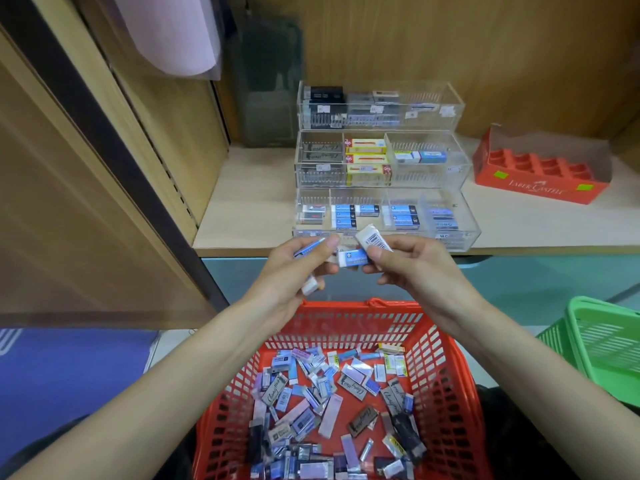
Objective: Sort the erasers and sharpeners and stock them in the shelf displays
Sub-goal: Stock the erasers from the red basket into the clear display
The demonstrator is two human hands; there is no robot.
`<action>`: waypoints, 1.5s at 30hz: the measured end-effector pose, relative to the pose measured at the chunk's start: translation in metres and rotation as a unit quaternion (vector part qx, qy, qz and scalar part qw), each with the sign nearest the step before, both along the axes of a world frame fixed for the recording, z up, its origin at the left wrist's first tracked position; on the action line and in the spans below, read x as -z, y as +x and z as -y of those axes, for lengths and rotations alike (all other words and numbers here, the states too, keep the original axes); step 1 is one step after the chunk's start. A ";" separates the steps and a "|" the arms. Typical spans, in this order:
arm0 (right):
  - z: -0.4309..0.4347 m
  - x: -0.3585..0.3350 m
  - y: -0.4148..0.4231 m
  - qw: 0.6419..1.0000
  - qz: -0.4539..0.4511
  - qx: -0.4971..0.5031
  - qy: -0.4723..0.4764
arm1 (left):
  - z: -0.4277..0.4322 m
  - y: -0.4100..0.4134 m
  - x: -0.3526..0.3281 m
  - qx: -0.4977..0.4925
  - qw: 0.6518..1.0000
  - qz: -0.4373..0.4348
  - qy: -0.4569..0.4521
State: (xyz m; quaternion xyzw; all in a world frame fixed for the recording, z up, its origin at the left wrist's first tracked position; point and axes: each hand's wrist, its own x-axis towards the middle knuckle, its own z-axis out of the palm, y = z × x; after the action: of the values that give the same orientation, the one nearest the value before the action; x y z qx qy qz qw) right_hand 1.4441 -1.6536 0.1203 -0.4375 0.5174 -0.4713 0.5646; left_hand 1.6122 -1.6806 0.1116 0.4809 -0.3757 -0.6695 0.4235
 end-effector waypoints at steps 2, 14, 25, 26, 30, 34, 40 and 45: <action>0.000 0.001 0.002 1.000 0.006 0.004 -0.007 | -0.001 0.000 -0.001 0.011 1.000 0.018 -0.009; 0.007 -0.019 -0.004 0.993 -0.014 0.078 -0.090 | 0.019 -0.011 -0.025 -0.043 0.993 0.039 -0.099; 0.055 -0.052 -0.032 0.992 -0.044 0.059 -0.099 | 0.062 -0.030 -0.059 -0.066 0.990 0.058 -0.108; 0.062 -0.057 -0.034 0.991 -0.056 0.060 -0.105 | 0.069 -0.031 -0.062 -0.067 0.990 0.061 -0.107; 0.092 -0.072 -0.036 0.986 -0.089 0.059 -0.130 | 0.097 -0.034 -0.073 -0.061 0.991 0.046 -0.113; 0.141 -0.082 -0.052 0.954 -0.209 0.097 -0.192 | 0.133 -0.038 -0.083 -0.061 0.989 0.037 -0.132; 0.237 -0.095 -0.077 0.902 -0.379 0.128 -0.164 | 0.184 -0.040 -0.071 -0.105 0.987 0.023 -0.118; 0.274 -0.096 -0.086 0.850 -0.523 0.045 -0.042 | 0.203 -0.037 -0.054 -0.110 0.989 0.025 -0.100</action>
State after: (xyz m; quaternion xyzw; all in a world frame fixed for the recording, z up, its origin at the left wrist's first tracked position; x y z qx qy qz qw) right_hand 1.3582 -1.9271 0.2167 -0.6192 0.7349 -0.2186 0.1695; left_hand 1.5750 -1.8832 0.1655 0.4912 -0.3959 -0.5660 0.5307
